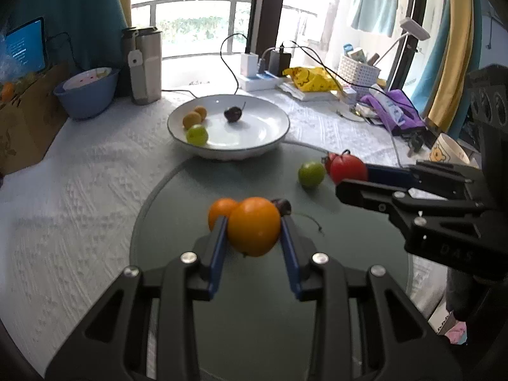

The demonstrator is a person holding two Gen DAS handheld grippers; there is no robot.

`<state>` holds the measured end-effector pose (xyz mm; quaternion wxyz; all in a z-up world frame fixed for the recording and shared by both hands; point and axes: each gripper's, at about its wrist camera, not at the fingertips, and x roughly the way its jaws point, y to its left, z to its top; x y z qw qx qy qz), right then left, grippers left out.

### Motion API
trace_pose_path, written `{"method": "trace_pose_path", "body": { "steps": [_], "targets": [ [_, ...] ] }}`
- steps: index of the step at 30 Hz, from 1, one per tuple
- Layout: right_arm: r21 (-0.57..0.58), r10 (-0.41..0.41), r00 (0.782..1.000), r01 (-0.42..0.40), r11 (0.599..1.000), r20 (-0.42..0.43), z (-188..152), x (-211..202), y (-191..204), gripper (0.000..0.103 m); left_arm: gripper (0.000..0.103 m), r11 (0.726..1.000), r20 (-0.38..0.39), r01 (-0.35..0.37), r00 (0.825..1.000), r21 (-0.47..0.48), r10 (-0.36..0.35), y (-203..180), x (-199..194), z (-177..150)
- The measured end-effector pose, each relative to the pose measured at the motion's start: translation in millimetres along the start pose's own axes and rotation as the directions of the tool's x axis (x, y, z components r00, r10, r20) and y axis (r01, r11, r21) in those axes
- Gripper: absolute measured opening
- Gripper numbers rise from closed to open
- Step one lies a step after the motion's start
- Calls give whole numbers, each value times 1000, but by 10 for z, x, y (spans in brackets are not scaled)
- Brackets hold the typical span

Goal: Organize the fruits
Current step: 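Carry the orange and red tomato into the white bowl and open both tools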

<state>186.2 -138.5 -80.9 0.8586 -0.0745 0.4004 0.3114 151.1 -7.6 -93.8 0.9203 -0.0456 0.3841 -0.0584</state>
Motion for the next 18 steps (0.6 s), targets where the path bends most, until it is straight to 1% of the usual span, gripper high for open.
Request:
{"method": "trace_pose_path", "body": {
  "steps": [9,18],
  "targets": [
    [1,-13,1000,13,1000,11,245,102,-182,33,34,1000,21,9,1000,3,-9,45,116,264],
    [-3,-37,999,37,999,15,506,250,-395,33,34,1000,34,19,999,1,-19,154,329,549]
  ]
}}
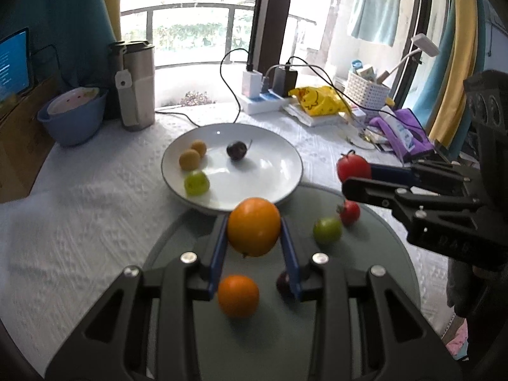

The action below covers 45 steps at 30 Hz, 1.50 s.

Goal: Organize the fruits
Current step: 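Carry the orange and red tomato into the white bowl and open both tools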

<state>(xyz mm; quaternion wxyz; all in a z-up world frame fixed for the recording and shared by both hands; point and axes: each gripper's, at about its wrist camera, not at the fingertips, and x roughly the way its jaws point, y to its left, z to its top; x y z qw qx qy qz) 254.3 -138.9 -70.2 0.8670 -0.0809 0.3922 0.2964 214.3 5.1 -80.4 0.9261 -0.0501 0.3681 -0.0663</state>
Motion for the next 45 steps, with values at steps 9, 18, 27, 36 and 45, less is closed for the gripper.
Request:
{"method": "trace_pose_path", "body": {
  "steps": [9,18,27,36,45],
  "targets": [
    [-19,-13,1000,12,1000,-16,214,234,-119,33,34,1000,-1,3,1000,-5,-3,123,275,209],
    [-32,-11,999,10,999,-34,352,465,-180,33,34,1000,-13,-3,1000,-9,3,267,501,350],
    [-32,-2,999,1,1000,-49,479,714,-285,33,34,1000,-29,-14,999,-1,14,366,722,498],
    [-29,5,997,-7,1000,-71,646,991,-370,33,34,999,-56,-12,998,-34,10,487,975,625],
    [-24,11,994,-14,1000,-109,753,1260,-401,33,35,1000,-101,-12,995,-8,11,476,1202,718]
  ]
}}
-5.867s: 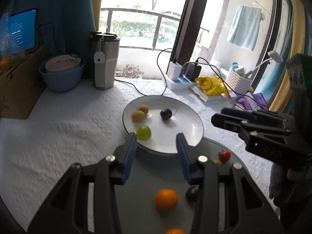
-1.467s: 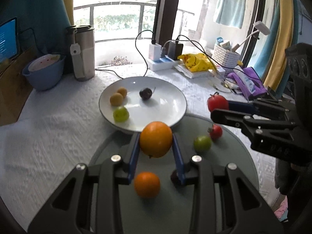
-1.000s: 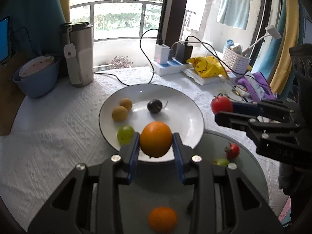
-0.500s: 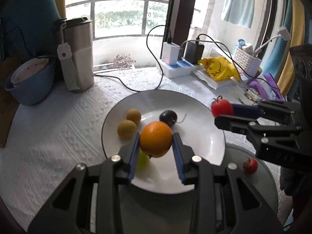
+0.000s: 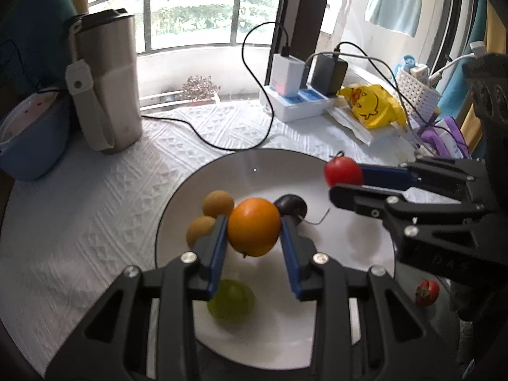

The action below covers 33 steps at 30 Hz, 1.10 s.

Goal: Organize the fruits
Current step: 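Carry the orange and red tomato into the white bowl and open both tools, then move both tools back over the mat toward the second orange and small tomato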

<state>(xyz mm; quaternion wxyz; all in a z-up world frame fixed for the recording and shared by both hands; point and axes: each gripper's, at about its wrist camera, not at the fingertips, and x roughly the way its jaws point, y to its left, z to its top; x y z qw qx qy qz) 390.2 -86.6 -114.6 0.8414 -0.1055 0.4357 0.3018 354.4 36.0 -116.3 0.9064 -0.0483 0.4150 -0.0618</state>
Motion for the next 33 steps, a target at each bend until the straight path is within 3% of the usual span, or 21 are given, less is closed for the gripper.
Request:
{"method": "trace_pose_path", "body": {
  "steps": [14,33],
  "targets": [
    [-3,0,1000,0,1000,-21,78,129,11,33,36,1000,3,-4,1000,-29,4,55,34,86],
    [13,-43,998,43,999,48,-87,-443,93,33,41,999,92,23,996,-43,-19,-74,-499,-5]
  ]
}}
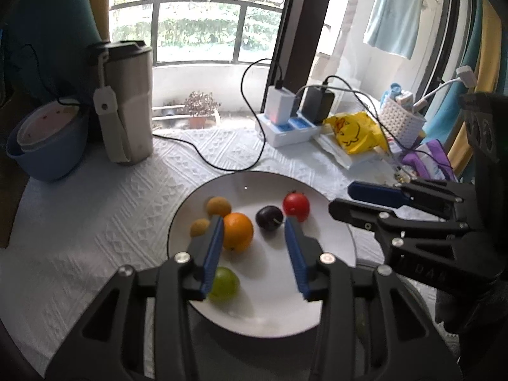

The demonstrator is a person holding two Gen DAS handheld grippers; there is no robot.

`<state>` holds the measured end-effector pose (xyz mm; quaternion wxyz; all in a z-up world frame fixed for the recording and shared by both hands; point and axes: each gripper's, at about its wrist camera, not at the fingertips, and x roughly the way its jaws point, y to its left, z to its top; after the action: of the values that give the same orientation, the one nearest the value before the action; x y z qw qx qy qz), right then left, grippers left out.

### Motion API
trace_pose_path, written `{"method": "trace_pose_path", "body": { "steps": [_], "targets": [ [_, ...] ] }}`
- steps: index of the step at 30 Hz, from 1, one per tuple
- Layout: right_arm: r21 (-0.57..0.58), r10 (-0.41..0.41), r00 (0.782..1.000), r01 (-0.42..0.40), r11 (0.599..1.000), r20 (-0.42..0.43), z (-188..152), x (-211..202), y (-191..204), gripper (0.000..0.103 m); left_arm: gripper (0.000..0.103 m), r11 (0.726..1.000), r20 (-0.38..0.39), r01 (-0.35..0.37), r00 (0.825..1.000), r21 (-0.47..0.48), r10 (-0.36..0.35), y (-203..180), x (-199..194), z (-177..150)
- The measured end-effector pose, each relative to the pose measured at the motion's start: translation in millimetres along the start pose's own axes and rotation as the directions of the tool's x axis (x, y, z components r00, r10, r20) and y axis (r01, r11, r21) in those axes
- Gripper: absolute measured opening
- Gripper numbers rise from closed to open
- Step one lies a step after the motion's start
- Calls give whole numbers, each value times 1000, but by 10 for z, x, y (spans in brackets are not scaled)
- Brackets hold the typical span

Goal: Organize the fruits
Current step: 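Move both tools back over the mat toward the second orange and small tomato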

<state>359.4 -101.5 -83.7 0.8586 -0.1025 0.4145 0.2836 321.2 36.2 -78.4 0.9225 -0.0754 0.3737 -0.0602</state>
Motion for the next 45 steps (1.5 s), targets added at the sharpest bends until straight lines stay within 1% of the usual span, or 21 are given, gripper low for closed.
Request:
{"method": "trace_pose_path", "body": {
  "steps": [18,28,31,33,35,45],
  "targets": [
    [32,-26,998,24,999,64,-355,-672,59,34,42,1000,53,15,998,14,-16,-296,-581,-269],
    [42,-24,996,20,999,91,-553,-940,112,34,43,1000,53,20,998,11,-21,-426,-796,-497],
    [46,-19,995,15,999,94,-631,-998,117,34,48,1000,44,14,999,6,-14,-459,-835,-608],
    [47,-15,995,10,999,94,-692,-1029,120,34,60,1000,40,12,999,-1,-12,-475,-852,-666],
    [48,-9,995,5,999,95,-742,-1054,112,34,66,1000,34,11,999,-15,-11,-488,-867,-736],
    [56,27,996,-32,998,88,-1008,-1088,14,34,67,998,8,-36,999,-50,36,-566,-863,-1017]
  ]
}}
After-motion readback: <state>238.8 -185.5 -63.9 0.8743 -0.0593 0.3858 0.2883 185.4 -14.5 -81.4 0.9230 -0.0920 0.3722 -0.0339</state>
